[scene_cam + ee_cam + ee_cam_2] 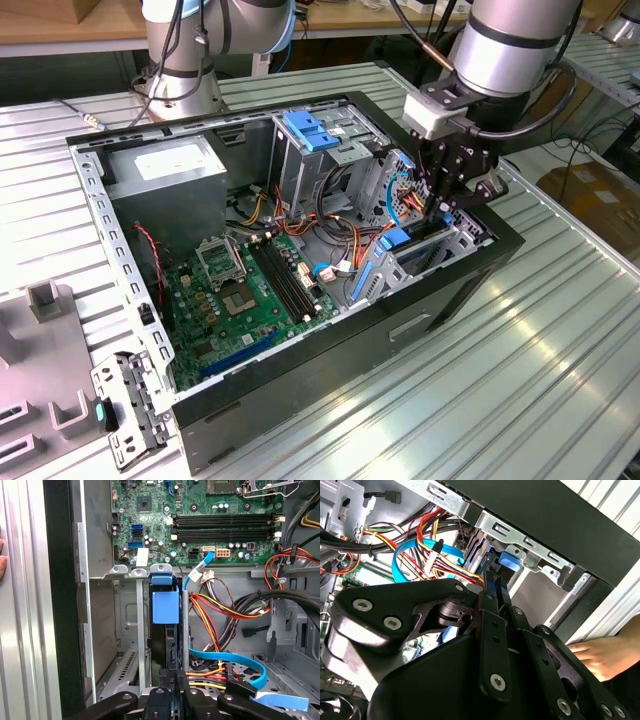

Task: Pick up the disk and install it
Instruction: 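Insert the first disk wire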

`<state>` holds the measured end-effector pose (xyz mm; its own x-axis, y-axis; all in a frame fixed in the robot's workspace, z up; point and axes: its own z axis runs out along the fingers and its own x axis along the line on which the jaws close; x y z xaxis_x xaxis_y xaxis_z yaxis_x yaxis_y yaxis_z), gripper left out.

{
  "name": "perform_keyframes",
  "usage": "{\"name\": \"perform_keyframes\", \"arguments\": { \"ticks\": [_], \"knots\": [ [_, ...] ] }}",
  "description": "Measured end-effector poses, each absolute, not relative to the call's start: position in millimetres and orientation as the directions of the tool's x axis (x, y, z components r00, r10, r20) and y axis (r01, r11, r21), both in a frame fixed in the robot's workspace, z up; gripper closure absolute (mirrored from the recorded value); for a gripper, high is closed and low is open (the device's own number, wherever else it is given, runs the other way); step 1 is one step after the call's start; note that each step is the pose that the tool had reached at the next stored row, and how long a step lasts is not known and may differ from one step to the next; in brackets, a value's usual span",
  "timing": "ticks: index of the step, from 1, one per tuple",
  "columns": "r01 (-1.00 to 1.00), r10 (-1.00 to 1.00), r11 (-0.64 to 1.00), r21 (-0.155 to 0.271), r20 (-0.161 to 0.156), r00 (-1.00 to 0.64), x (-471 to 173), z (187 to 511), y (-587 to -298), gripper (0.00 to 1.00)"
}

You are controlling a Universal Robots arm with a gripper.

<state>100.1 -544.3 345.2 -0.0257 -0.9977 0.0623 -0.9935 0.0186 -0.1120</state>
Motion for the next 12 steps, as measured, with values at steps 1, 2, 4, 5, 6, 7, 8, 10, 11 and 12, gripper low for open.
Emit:
{"name": "perform_keyframes", "arguments": {
  "ticks": [1, 2, 4, 5, 6, 7, 8, 10, 11, 12],
  "knots": [
    [-0.994, -0.998, 0.019, -0.112, 0.062, -0.026, 100.1, 345.0, -544.4, 0.84],
    [-0.994, -0.998, 0.019, -0.112, 0.061, -0.026, 100.1, 344.2, -544.7, 0.84],
    [-0.994, -0.998, 0.019, -0.112, 0.061, -0.026, 99.6, 344.5, -544.8, 0.84],
    [-0.994, -0.998, 0.019, -0.112, 0.060, -0.026, 99.1, 346.6, -544.8, 0.84],
    [-0.994, -0.998, 0.019, -0.112, 0.061, -0.026, 98.8, 347.3, -544.8, 0.84],
    [-0.994, -0.998, 0.019, -0.112, 0.061, -0.026, 98.7, 347.3, -544.8, 0.84],
    [-0.994, -0.998, 0.019, -0.112, 0.061, -0.026, 98.8, 347.4, -544.7, 0.84],
    [-0.994, -0.998, 0.020, -0.112, 0.061, -0.027, 98.8, 347.3, -544.4, 0.84],
    [-0.993, -0.998, 0.021, -0.112, 0.061, -0.028, 98.8, 347.4, -544.3, 0.84],
    [-0.993, -0.998, 0.021, -0.112, 0.061, -0.028, 98.8, 347.4, -544.3, 0.84]
  ]
}}
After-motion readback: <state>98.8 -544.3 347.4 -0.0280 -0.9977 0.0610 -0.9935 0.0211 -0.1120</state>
